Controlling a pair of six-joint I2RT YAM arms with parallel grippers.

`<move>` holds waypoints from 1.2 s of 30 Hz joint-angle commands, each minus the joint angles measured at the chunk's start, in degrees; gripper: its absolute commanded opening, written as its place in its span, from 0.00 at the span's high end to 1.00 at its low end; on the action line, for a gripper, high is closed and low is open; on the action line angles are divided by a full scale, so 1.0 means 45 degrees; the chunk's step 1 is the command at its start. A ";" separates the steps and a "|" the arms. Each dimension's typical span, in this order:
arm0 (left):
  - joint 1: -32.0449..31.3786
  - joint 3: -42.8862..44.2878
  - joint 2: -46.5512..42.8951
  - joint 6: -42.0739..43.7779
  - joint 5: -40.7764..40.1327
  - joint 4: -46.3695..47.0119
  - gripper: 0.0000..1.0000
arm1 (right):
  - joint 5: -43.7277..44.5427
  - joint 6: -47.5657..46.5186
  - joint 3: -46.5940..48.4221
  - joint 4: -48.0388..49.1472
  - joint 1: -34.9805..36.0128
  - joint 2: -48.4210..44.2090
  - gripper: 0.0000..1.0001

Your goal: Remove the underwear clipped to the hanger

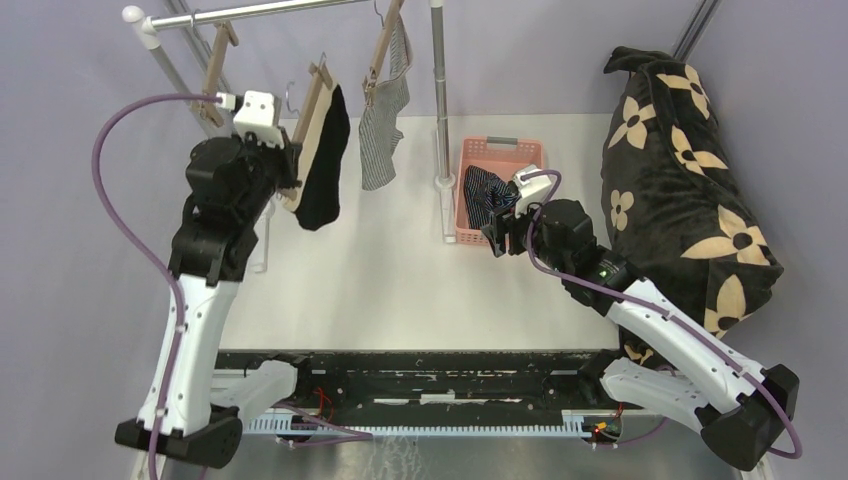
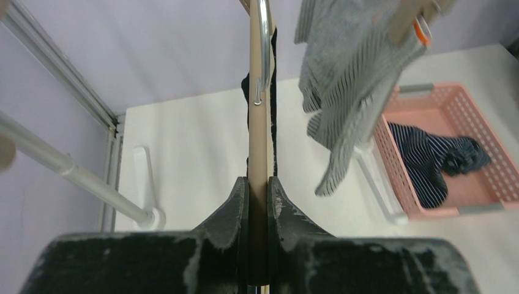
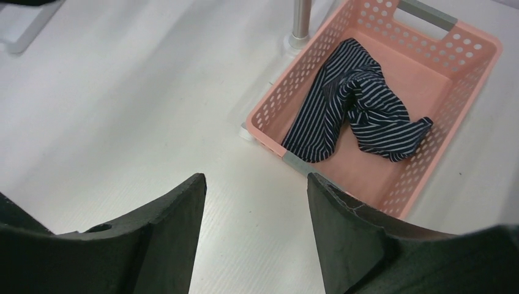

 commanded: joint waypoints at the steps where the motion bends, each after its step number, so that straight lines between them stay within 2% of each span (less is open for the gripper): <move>1: 0.0032 -0.1001 -0.2692 0.0154 0.1387 -0.2086 0.97 | -0.1240 0.0571 0.0510 0.1147 0.0076 0.0088 0.30; 7: 0.0038 -0.2610 -0.7092 -0.0781 0.2366 -0.5146 0.97 | -0.3337 0.0747 0.0853 0.1709 0.0080 0.0816 0.30; 12: 0.0042 -0.3576 -0.9478 -0.2511 0.5100 -0.4876 0.97 | -0.5062 0.0237 0.2104 0.1092 0.0066 0.1753 0.27; 17: 0.0061 -0.5412 -1.0169 -0.3627 0.8551 -0.4270 0.97 | -0.6175 -0.0014 0.3323 0.0938 0.0050 0.1704 0.22; 23: 0.0062 -0.6382 -1.0935 -0.3529 0.9715 -0.4145 0.97 | -0.7573 -0.0900 0.5006 -0.0444 -0.0002 0.1008 0.16; 26: 0.0052 -0.6347 -1.0897 -0.3352 1.0513 -0.3885 0.97 | -0.9944 -0.0986 0.5757 -0.0885 -0.0084 0.1142 0.14; 28: 0.0061 -0.6356 -1.0905 -0.3446 1.0992 -0.3520 0.97 | -1.1215 -0.0877 0.5858 -0.0836 -0.0086 0.1341 0.14; 32: 0.0057 -0.6430 -1.0950 -0.3608 1.2124 -0.2942 0.97 | -1.1763 -0.0720 0.5595 -0.0439 -0.0109 0.1520 0.15; 36: 0.0060 -0.6491 -1.0961 -0.3455 1.2351 -0.2835 0.97 | -1.3329 -0.0092 0.5398 0.0341 -0.0112 0.1961 0.16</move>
